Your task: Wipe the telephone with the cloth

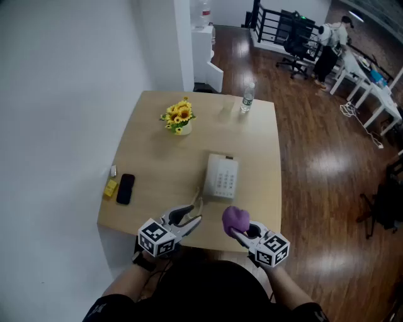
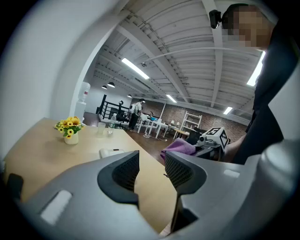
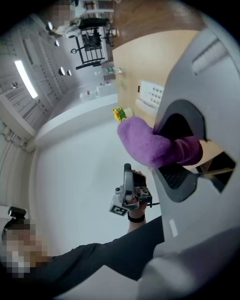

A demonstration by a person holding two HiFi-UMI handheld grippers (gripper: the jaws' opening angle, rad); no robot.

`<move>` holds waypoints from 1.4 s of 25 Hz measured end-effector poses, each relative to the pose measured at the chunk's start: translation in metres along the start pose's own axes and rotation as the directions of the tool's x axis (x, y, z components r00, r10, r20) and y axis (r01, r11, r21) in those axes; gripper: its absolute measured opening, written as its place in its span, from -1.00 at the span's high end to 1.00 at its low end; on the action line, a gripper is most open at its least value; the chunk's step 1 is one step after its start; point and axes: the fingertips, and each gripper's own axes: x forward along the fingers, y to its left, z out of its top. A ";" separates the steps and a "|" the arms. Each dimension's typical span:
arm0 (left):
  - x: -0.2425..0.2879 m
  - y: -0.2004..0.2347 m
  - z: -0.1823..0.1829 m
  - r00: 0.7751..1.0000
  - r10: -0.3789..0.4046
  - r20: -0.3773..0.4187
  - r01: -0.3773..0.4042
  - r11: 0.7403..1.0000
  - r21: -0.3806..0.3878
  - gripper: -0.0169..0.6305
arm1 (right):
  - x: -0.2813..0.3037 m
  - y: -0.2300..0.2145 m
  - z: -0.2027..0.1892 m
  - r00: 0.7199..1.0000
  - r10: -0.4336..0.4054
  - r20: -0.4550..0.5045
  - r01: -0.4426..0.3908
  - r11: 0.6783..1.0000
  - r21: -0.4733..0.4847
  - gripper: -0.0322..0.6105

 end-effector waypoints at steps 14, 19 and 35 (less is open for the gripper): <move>0.029 0.109 -0.004 0.988 -0.103 -0.114 0.105 0.994 0.011 0.32 | 0.146 -0.113 0.048 0.973 -0.165 -0.164 0.144 0.981 -0.131 0.48; 0.039 0.130 0.000 0.991 -0.091 -0.099 0.092 0.996 0.004 0.32 | 0.195 -0.165 0.065 0.950 -0.209 -0.234 0.167 0.968 -0.187 0.48; 0.046 0.161 -0.007 0.994 -0.011 -0.105 0.004 0.998 -0.062 0.31 | 0.295 -0.252 0.031 0.786 -0.285 -0.549 0.057 0.917 -0.395 0.49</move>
